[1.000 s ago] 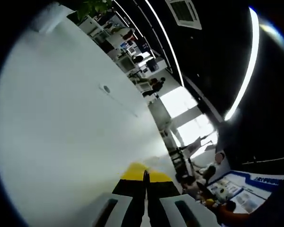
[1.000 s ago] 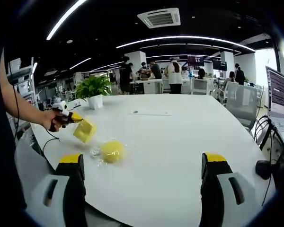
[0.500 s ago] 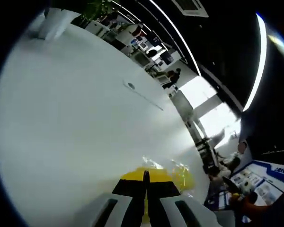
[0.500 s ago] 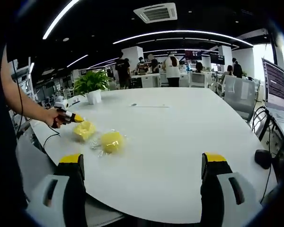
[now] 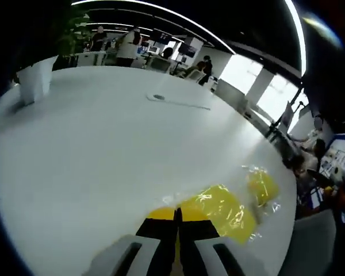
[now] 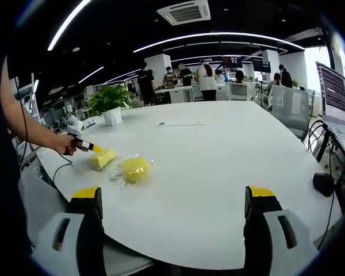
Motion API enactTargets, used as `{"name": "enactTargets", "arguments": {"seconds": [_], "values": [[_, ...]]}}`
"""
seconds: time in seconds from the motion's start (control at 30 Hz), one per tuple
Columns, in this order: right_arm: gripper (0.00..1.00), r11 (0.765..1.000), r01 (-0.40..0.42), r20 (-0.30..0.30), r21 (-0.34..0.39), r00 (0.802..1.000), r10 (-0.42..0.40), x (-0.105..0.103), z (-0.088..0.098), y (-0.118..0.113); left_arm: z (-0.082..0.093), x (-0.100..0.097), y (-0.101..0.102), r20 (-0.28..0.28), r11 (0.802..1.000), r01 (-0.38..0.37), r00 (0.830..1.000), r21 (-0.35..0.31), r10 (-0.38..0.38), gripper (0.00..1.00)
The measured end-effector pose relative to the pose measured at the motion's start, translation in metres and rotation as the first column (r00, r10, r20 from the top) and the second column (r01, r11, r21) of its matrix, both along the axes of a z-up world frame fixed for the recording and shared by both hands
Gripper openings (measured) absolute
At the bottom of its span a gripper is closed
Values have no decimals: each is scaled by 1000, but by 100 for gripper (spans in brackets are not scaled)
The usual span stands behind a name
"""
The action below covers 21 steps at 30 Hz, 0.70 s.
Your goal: Compare the silicone blocks by pressing each to a similar depth, holding the contact briefly, and releasing to observe deformation and rebound differences across the visible hardness samples.
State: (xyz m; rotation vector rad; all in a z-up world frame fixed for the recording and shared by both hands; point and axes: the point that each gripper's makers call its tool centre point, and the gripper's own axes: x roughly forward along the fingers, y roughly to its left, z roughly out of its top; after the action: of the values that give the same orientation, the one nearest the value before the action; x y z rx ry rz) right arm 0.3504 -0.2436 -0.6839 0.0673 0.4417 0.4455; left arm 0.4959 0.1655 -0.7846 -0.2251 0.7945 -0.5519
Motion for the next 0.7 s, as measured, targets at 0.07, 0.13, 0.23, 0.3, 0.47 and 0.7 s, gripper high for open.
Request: {"name": "enactTargets", "arguments": {"seconds": [0.07, 0.13, 0.23, 0.3, 0.47, 0.7], "values": [[97, 1000, -1, -1, 0, 1000, 1, 1, 0, 1, 1, -1, 0, 19, 1000, 9, 1000, 1, -9, 0], [97, 1000, -4, 1, 1, 1000, 4, 2, 1, 1, 3, -1, 0, 14, 1000, -3, 1000, -24, 3, 0], [97, 1000, -6, 2, 3, 1000, 5, 2, 2, 1, 17, -1, -3, 88, 997, 2, 996, -78, 5, 16], [97, 1000, -7, 1, 2, 1000, 7, 2, 2, 1, 26, 3, -2, 171, 998, -4, 985, -65, 15, 38], [97, 1000, -6, 4, 7, 1000, 6, 3, 3, 0, 61, 15, 1, 284, 993, -34, 957, -115, 65, 89], [97, 1000, -10, 24, 5, 1000, 10, 8, 8, 2, 117, 18, 5, 414, 986, -16, 907, -168, 85, 100]]}}
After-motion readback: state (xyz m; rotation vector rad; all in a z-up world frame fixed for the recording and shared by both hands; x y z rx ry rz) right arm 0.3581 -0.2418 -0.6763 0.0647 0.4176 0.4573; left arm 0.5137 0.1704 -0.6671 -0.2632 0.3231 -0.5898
